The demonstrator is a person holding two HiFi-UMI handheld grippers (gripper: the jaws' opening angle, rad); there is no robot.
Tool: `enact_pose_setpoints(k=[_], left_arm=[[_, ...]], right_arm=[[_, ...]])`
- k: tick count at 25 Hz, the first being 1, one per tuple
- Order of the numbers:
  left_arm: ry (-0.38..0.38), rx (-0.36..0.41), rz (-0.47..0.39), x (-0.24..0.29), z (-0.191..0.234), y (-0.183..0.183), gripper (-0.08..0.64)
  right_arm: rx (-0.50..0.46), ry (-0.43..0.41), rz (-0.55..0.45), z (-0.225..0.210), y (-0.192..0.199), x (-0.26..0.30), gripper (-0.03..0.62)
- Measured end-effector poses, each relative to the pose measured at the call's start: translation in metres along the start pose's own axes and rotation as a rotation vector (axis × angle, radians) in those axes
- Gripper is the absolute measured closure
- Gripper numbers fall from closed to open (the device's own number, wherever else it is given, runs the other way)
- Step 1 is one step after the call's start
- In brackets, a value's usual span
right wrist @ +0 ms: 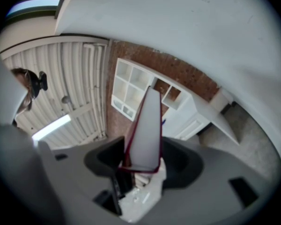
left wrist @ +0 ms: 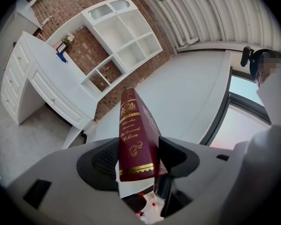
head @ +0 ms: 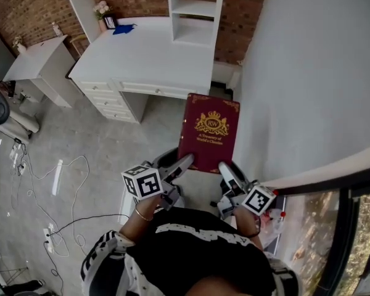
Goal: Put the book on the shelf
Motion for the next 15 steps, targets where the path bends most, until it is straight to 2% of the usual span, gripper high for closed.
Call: enact_pose_setpoints(k=[6, 15], left_arm=[[-0.003, -0.025, 0.000, -0.006, 0.022, -0.047, 0.279], [0.023, -0.011, 0.009, -0.004, 0.034, -0.046, 0.279]], right_arm=[[0.004, 0.008, 0.034, 0.008, -0.031, 0.046, 0.328], [0.001, 0.021, 0.013, 0.003, -0.024, 0.052, 0.327]])
Point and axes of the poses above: the fingertips, and each gripper's own axes: x forward along the fingers, z to its left, y out of its underside, the point moved 6 cm from there along -x, backward along the fingers, and after that the axes turned 15 degrees about z, right-handed, at the moved point
